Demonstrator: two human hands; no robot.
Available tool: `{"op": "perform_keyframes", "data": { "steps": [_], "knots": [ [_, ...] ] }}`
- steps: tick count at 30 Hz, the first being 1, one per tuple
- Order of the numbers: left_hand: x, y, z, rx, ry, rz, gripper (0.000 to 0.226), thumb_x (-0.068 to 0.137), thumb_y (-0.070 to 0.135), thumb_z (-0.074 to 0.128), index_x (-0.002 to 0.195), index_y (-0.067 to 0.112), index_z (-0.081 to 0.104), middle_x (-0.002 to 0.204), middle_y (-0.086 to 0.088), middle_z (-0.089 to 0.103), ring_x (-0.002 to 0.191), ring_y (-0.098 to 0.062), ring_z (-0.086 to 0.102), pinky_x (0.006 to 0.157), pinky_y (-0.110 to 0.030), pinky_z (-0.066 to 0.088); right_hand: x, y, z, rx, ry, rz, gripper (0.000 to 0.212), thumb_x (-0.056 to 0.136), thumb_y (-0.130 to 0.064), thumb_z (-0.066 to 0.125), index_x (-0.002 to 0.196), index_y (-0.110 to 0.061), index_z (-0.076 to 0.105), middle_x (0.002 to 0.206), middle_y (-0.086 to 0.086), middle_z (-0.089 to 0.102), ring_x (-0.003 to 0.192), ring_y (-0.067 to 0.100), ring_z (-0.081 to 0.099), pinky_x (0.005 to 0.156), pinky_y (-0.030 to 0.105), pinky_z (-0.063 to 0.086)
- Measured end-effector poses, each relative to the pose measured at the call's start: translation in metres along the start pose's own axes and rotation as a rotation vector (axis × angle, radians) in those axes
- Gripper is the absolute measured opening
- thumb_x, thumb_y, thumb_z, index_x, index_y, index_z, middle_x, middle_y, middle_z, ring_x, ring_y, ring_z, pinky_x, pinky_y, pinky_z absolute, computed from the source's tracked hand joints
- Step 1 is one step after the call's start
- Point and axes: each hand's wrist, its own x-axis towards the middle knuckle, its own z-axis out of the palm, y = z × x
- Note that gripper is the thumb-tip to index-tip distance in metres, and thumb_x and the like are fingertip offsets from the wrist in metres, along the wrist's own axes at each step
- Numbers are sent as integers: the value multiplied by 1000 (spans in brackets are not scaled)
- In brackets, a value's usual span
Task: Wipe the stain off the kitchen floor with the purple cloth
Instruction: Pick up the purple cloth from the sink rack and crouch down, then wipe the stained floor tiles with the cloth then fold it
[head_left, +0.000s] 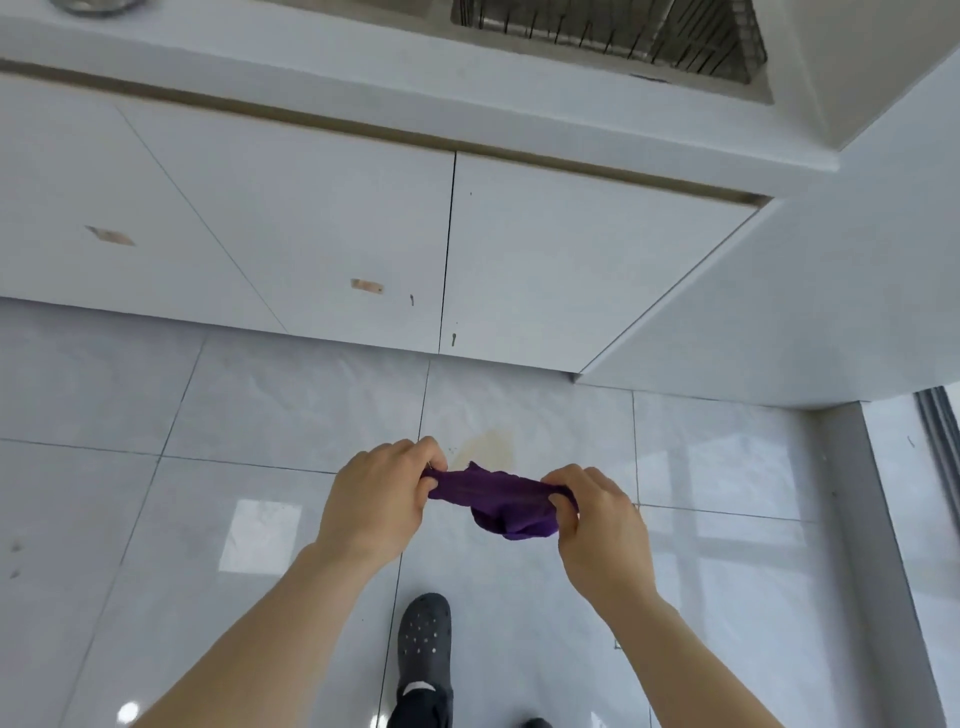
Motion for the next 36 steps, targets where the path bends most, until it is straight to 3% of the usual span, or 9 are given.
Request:
{"op": "perform_keyframes", "data": {
  "steps": [8,21,28,36],
  "knots": [
    [18,-58,128,-15,-52,-56,16,98,22,56,106,34,61,96,15,67,87,-16,60,71,-29,42,20,71,124,-7,-9,2,26,97,-5,52,106,-25,67,95,-3,64,88,25,59,64,44,54],
    [68,-166,357,-22,-136,-23,14,98,24,56,104,37,58,95,17,66,85,-12,60,74,-29,48,85,208,346,-41,3,-90,30,92,-5,51,104,-27,67,90,-7,63,87,22,58,62,38,52],
    [111,-203,435,-32,-71,27,13,96,26,58,103,37,59,97,20,68,86,-8,61,74,-28,49,129,252,421,-75,142,-153,30,89,5,57,103,-17,69,86,0,61,82,27,56,63,39,51],
    [155,-207,472,-30,26,62,9,96,30,57,101,37,56,94,18,69,85,-10,63,73,-32,52,180,274,445,-224,402,-236,38,76,16,63,99,-13,70,84,5,58,74,29,49,69,41,46]
  ]
}}
